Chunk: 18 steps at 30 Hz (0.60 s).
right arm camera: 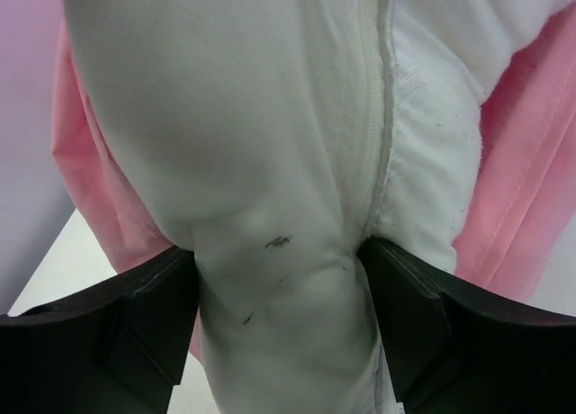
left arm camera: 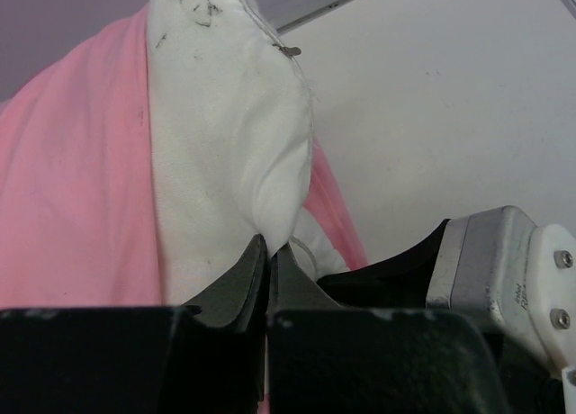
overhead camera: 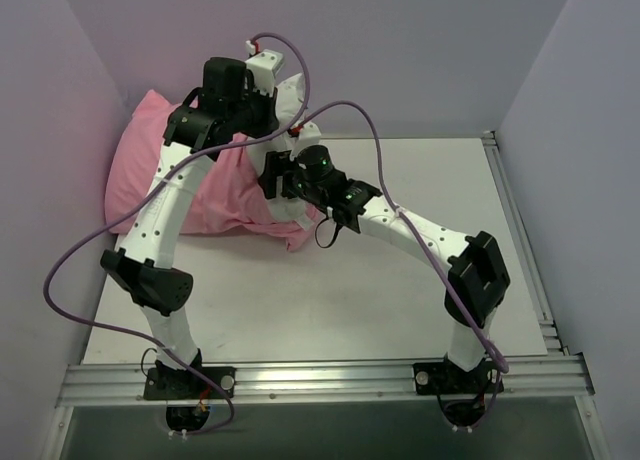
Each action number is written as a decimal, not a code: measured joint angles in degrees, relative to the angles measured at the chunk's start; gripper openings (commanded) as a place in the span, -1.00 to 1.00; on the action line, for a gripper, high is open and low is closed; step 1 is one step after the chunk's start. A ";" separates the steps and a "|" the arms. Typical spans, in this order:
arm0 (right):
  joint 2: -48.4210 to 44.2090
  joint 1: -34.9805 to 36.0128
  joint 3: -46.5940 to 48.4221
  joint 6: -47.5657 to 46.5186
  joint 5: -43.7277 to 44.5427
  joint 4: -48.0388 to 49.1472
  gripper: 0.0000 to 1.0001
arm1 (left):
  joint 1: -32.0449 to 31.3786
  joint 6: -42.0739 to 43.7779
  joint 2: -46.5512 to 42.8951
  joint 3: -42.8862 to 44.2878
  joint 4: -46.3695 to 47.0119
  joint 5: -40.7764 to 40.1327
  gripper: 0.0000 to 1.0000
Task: Remove the pillowcase from the pillow
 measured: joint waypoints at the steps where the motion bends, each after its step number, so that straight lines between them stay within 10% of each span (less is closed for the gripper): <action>1: -0.04 -0.17 -0.15 -0.11 -0.81 0.17 0.48 | 0.00 0.07 0.04 0.02 0.00 0.00 -0.95; 4: -0.55 -0.72 -1.20 -0.85 -2.95 0.94 0.29 | 0.00 0.20 0.68 0.66 -0.28 0.13 -0.95; 8: -2.40 -1.70 -5.22 -2.64 -6.43 3.67 -0.87 | -0.02 0.20 1.90 1.84 -1.01 1.16 -0.95; 11: -3.06 -2.47 -7.76 -2.32 -9.68 6.08 -1.00 | -0.17 0.26 2.62 2.03 -1.92 2.25 -0.91; 16: -3.34 -3.41 -10.03 -0.61 -14.03 7.23 -1.00 | -0.42 3.26 4.72 5.31 -3.08 4.50 0.96; 18: -3.32 -3.96 -10.71 1.11 -15.08 6.75 -1.00 | -0.42 4.68 5.16 8.70 -4.52 5.42 0.88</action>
